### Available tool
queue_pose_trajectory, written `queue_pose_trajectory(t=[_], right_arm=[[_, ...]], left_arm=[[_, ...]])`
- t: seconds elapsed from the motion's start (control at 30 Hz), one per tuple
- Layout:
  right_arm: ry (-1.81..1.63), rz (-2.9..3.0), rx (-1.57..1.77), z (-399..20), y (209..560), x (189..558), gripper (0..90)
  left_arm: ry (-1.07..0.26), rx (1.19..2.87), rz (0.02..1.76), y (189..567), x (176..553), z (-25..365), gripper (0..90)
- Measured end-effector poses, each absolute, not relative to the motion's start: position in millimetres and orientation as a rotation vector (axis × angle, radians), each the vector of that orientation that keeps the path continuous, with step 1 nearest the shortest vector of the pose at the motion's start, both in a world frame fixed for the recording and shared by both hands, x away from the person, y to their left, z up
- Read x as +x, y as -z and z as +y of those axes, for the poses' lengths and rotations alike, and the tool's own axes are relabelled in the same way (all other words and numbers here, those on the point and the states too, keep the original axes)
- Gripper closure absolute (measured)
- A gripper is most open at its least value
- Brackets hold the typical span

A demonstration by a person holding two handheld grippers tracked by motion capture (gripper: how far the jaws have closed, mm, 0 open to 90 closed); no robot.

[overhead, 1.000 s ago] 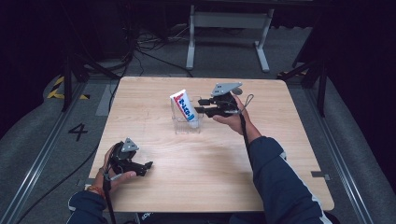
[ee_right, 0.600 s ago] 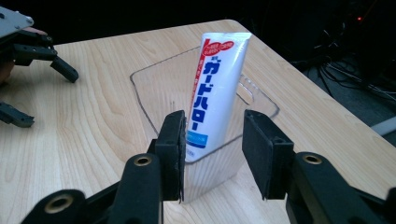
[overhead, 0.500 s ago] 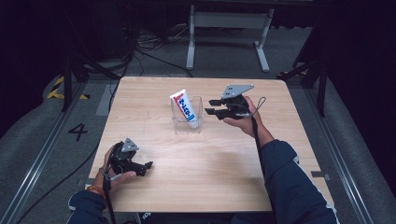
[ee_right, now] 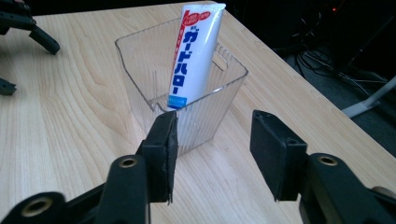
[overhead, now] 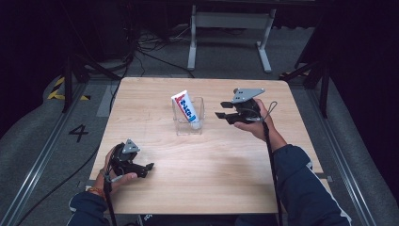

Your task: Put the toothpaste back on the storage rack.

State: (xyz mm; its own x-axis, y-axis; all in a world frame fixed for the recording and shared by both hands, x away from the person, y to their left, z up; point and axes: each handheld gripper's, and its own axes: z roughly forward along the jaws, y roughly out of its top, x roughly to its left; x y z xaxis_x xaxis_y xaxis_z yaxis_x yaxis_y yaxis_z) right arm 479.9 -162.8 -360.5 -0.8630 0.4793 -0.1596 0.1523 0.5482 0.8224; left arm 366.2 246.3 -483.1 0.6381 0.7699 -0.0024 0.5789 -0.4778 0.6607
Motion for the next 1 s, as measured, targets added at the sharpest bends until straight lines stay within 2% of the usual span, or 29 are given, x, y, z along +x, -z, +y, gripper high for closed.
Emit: queue_pose_trajectory(t=[0.4,1.0], right_arm=[[-1.130,2.418,0.513,-177.4,360.2,469.1,39.7],[-1.048,2.401,0.546,-196.3,376.5,452.2,29.6]], left_arm=[[-0.396,2.230,1.038,482.9,366.8,246.7,0.3],[-0.396,2.231,1.037,482.9,366.8,246.7,0.3]])
